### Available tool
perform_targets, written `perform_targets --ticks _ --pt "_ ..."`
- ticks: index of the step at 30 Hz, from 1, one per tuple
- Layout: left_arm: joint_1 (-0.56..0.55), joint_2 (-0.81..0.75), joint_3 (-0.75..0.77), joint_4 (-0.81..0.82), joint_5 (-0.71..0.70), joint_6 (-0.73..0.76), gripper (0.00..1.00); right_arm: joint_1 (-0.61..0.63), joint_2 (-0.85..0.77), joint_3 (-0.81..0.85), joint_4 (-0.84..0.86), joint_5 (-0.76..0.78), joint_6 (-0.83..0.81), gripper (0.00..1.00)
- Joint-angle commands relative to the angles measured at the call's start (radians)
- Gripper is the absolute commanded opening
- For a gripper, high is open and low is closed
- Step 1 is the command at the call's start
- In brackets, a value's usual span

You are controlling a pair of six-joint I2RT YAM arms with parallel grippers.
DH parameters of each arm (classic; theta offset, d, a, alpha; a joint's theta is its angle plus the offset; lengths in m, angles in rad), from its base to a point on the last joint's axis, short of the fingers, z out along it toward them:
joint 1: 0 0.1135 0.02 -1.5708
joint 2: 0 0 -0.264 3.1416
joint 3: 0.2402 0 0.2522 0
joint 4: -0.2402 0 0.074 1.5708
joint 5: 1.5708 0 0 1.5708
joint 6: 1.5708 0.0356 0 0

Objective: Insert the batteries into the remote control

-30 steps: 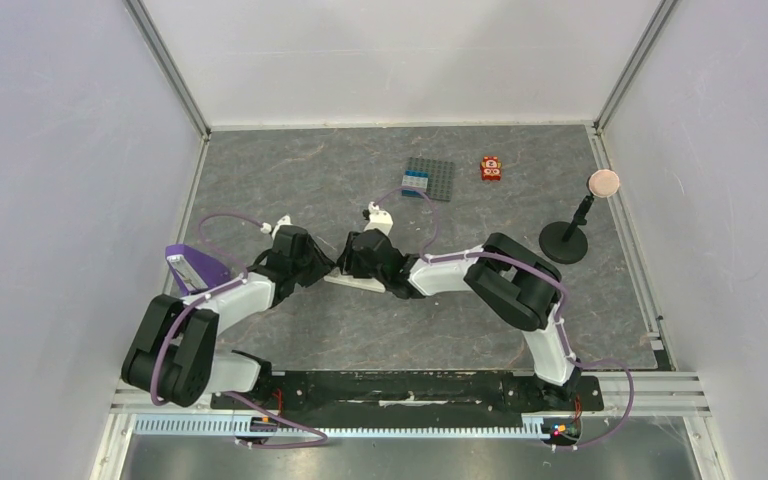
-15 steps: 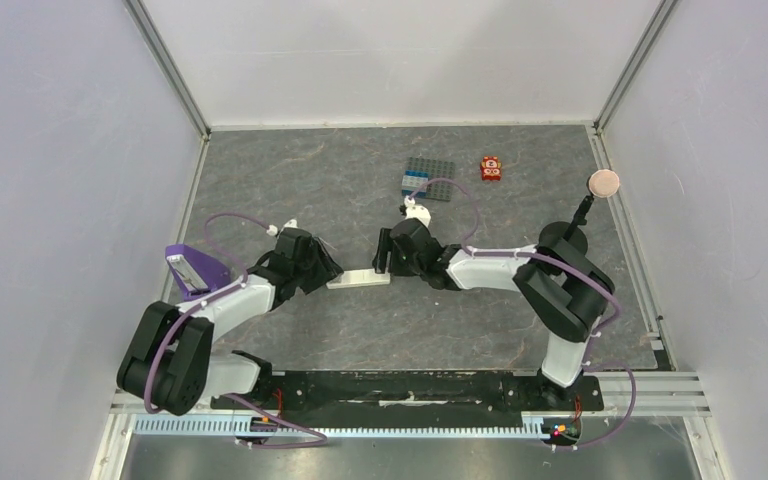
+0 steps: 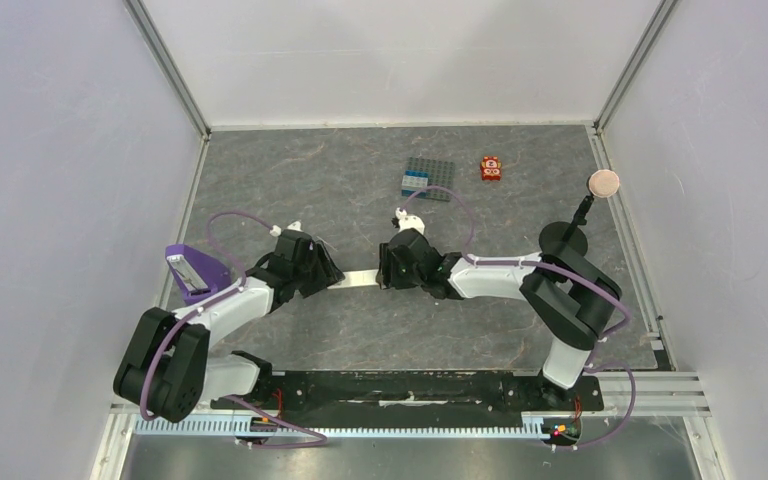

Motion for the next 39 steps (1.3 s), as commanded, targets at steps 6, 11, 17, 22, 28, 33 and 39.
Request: perform_targets --ticks 6,11,17,22,28,33,39 --pt "-0.006 0.023 0.023 -0.023 0.039 0.042 0.59 0.032 0.075 0.049 -0.130 0.049 -0.079 0.47" --pt "-0.005 0.041 0.025 0.020 0.077 0.046 0.58 0.059 0.101 0.098 -0.178 0.089 -0.110 0.44" --pt "-0.011 0.072 0.019 0.090 0.146 0.068 0.57 0.084 0.135 0.156 -0.232 0.126 -0.145 0.45" --pt "-0.030 0.097 -0.004 0.184 0.208 0.053 0.54 0.094 0.176 0.190 -0.247 0.086 -0.139 0.45" --pt "-0.053 0.104 -0.026 0.263 0.235 0.040 0.53 0.084 0.183 0.142 -0.172 -0.020 -0.059 0.44" --pt "-0.053 0.110 -0.013 0.264 0.223 0.034 0.53 0.060 0.140 0.082 -0.109 -0.053 0.001 0.43" --pt "-0.051 0.060 0.108 0.100 0.059 0.074 0.56 0.040 -0.015 0.027 -0.113 0.101 -0.124 0.71"
